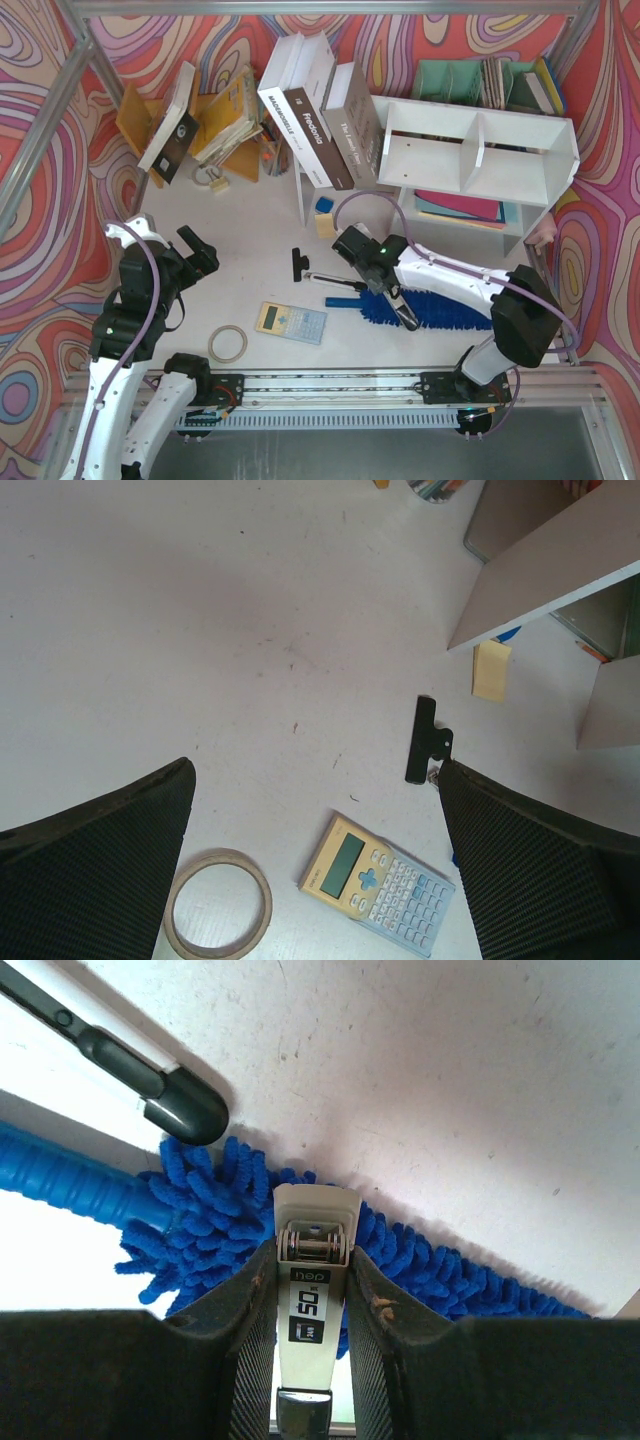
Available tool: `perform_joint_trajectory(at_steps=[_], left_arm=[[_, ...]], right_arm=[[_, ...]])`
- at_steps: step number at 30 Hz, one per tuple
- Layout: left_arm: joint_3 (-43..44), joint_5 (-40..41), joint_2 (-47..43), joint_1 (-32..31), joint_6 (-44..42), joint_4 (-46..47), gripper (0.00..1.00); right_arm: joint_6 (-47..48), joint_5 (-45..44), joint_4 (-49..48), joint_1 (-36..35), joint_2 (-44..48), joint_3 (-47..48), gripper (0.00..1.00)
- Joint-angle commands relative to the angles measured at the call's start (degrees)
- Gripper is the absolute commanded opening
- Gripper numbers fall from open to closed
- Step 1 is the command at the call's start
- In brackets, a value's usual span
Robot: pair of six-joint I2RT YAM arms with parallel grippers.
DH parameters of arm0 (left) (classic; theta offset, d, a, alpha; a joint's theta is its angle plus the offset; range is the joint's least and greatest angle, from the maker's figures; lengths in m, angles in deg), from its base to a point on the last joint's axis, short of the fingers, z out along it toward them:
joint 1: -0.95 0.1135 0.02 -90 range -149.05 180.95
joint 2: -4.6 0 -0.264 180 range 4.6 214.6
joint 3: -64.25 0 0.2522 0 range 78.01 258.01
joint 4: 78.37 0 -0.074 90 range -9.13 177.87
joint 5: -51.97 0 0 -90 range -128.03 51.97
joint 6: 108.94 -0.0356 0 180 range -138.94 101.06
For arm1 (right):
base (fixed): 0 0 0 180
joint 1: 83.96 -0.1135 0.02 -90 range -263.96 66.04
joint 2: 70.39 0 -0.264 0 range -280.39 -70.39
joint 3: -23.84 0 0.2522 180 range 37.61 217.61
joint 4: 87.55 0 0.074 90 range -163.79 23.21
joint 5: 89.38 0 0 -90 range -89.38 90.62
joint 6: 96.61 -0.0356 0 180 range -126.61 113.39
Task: Dust the bookshelf with a duster
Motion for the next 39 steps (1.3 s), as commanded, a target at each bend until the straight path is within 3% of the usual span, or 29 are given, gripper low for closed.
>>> perform_joint_trajectory(at_steps=[1, 25, 39], left_arm=[[-0.88, 0.14, -0.16, 0.49, -0.33, 1.0, 0.98], [-0.94, 0.47, -0.38, 0.67, -0.33, 0.87, 0.99], [-0.78, 0.51, -0.37, 1.02, -0.33, 0.86, 0.98]], right_arm=[[3.71, -4.05, 0.37, -2.13, 0.27, 3.78, 0.2], [22.84, -11.86, -8.57, -6.16, -6.91, 16.59, 0.12], [30.42, -5.8, -21.61, -5.88, -11.74, 13.34, 0.11]])
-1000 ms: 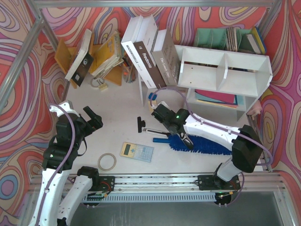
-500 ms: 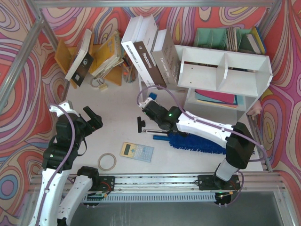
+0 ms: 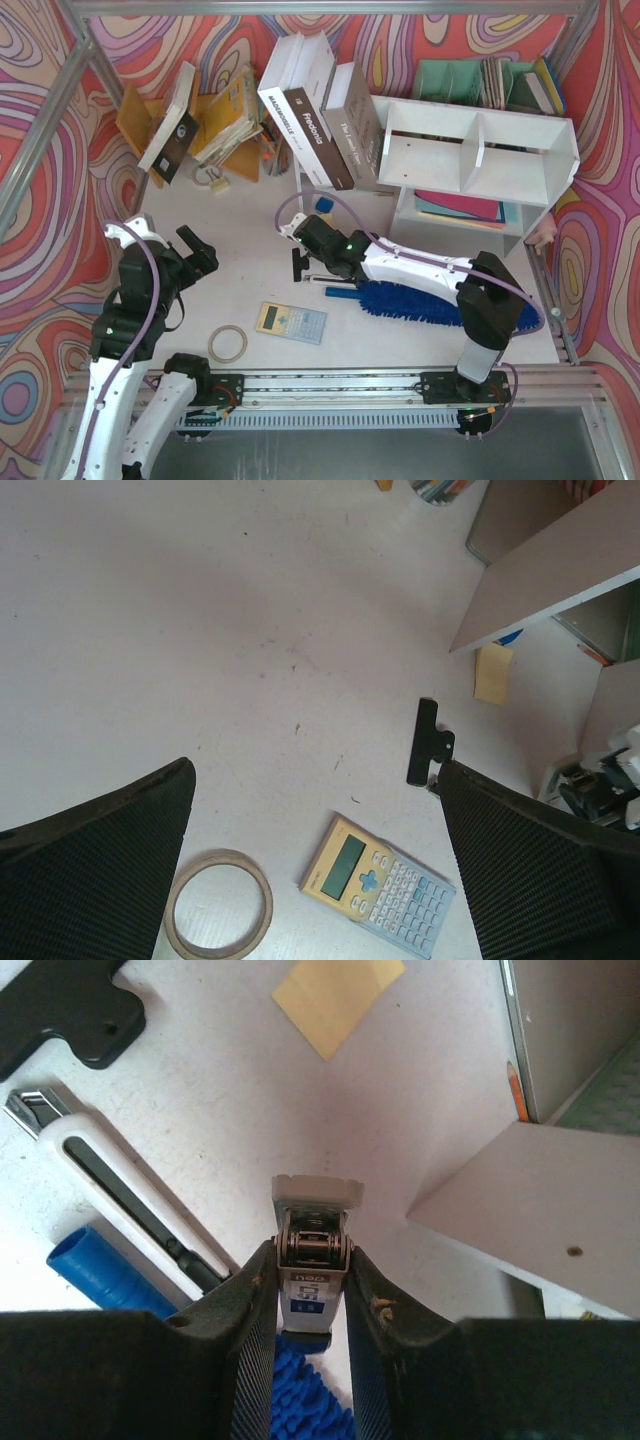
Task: Dust the bookshelf with a duster
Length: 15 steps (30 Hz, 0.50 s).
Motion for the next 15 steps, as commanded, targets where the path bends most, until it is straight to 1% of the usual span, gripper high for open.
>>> perform_joint_trajectory(at_steps=[1, 7, 15], left_arm=[[-0.81, 0.52, -0.34, 0.68, -0.33, 0.92, 0.98], [-0.9, 0.1, -0.49, 1.19, -0.33, 1.04, 0.98], [-0.98, 0.36, -1.37, 1.4, -0.33, 0.97, 0.98]], right_arm=[[3.85, 1.09, -5.64, 0.19, -1.48, 0.33, 0.11], [6.67, 5.22, -7.38, 0.47, -4.77, 1.28, 0.12], [8.72, 10.37, -12.7, 1.41, -7.63, -1.24, 0.11]])
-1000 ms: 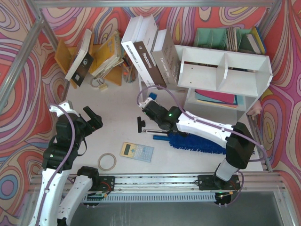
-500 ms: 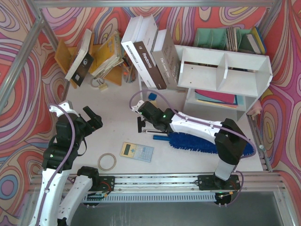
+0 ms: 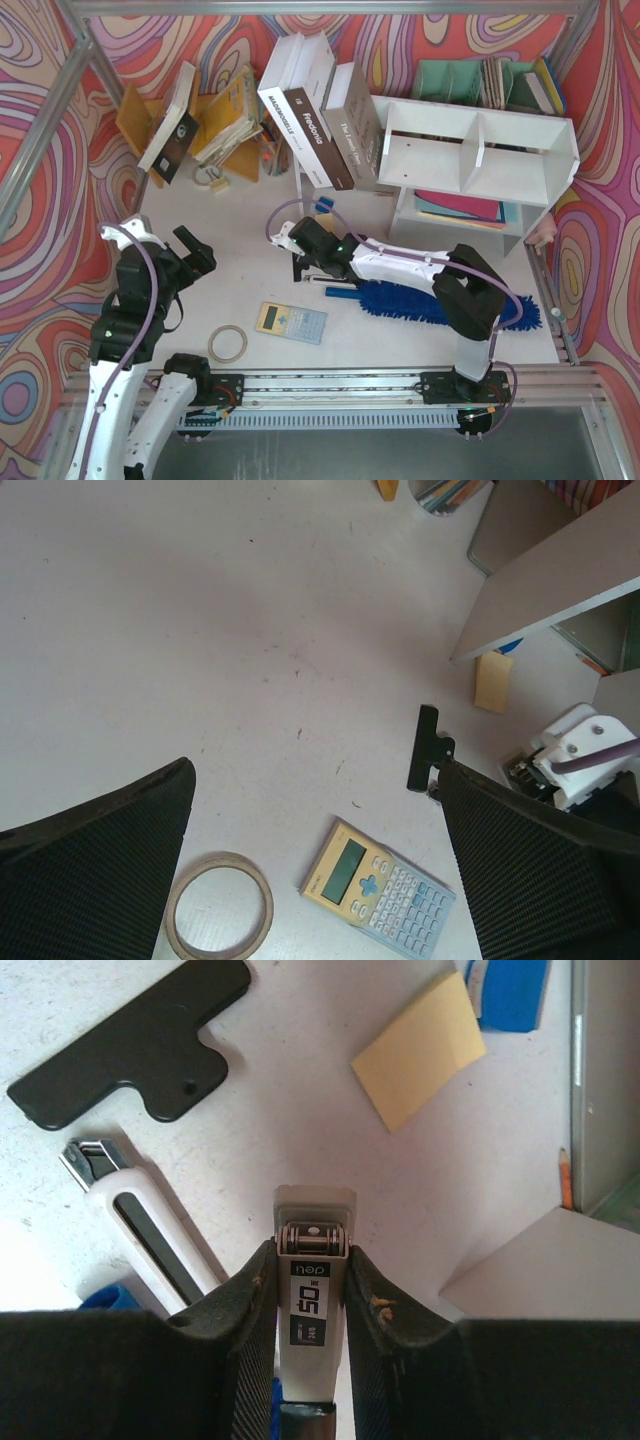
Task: Dust the bookshelf with a duster
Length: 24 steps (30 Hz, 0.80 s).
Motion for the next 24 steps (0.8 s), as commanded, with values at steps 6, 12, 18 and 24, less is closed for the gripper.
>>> perform_joint_trajectory(at_steps=[6, 12, 18, 24], left_arm=[[-0.87, 0.29, -0.65, 0.41, -0.24, 0.95, 0.99], [-0.96, 0.38, -0.83, 0.41, -0.24, 0.89, 0.98], [-1.02, 0.49, -0.81, 0.41, -0.15, 0.87, 0.99], [-0.89, 0.56, -0.74, 0.41, -0.15, 0.86, 0.98]], right_arm=[[1.36, 6.46, -6.58, 1.68, -2.44, -1.77, 0.11], [1.58, 7.99, -6.85, 1.84, -3.87, -1.43, 0.14], [1.28, 7.58, -7.35, 1.79, -3.14, -1.34, 0.43], [-0.68, 4.36, -9.61, 1.59, 0.78, -2.02, 0.66]])
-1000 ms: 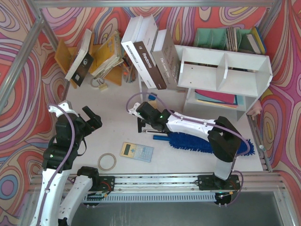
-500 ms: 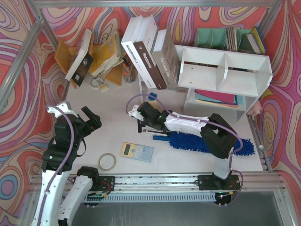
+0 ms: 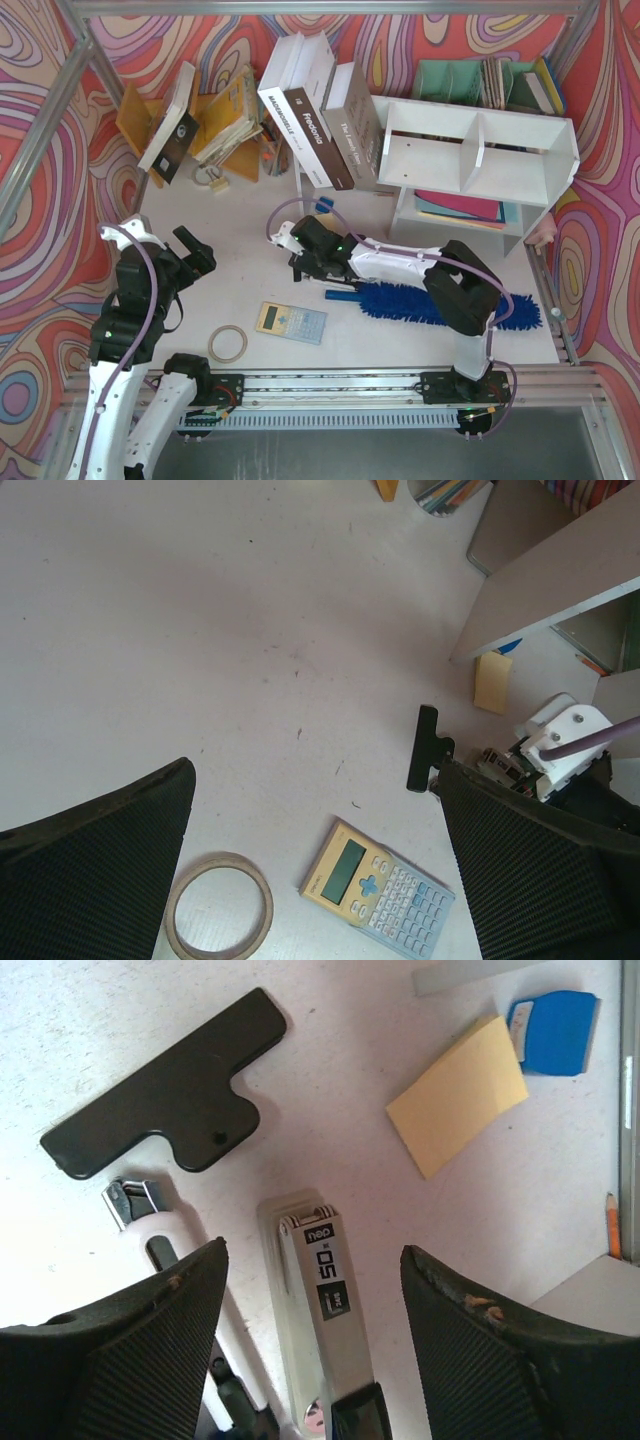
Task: Dust the bookshelf with a duster
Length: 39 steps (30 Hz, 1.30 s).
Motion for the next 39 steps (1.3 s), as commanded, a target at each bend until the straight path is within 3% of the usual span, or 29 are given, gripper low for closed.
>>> perform_joint_trajectory(at_steps=[1, 6, 10, 14, 18, 26, 31, 39], left_arm=[[-0.94, 0.54, -0.37, 0.39, -0.15, 0.86, 0.98], [-0.94, 0.54, -0.52, 0.48, -0.15, 0.88, 0.99], [-0.89, 0.09, -0.43, 0.56, -0.15, 0.96, 0.99], [-1.01, -0.29, -0.52, 0.65, -0.15, 1.13, 0.98], [-1.05, -1.34, -0.4, 0.72, -0.06, 1.62, 0.99], [-1.14, -3.68, 0.59, 1.09, -0.06, 2.01, 0.98], [-1.13, -4.23, 0.6, 1.05, 0.03, 1.92, 0.99], [-1.32, -5.67, 0.81, 1.09, -0.06, 2.15, 0.99]], right_arm=[[-2.41, -3.05, -2.87, -0.29, 4.42, -0.57, 0.66], [-7.31, -8.06, -4.35, -2.33, 9.29, -2.52, 0.67], [-17.38, -15.38, -2.2, -5.9, 12.26, -2.94, 0.67], [-40.08, -24.07, 8.01, -8.56, 15.74, -2.08, 0.72], [-66.16, -27.12, 23.56, -10.51, 20.5, -2.67, 0.74], [-108.5, -31.12, 48.19, -15.26, 23.64, -3.48, 0.77], [-124.8, -28.57, 54.48, -15.26, 26.48, -7.84, 0.78], [-140.19, -30.9, 56.35, -15.24, 33.77, -18.86, 0.8]])
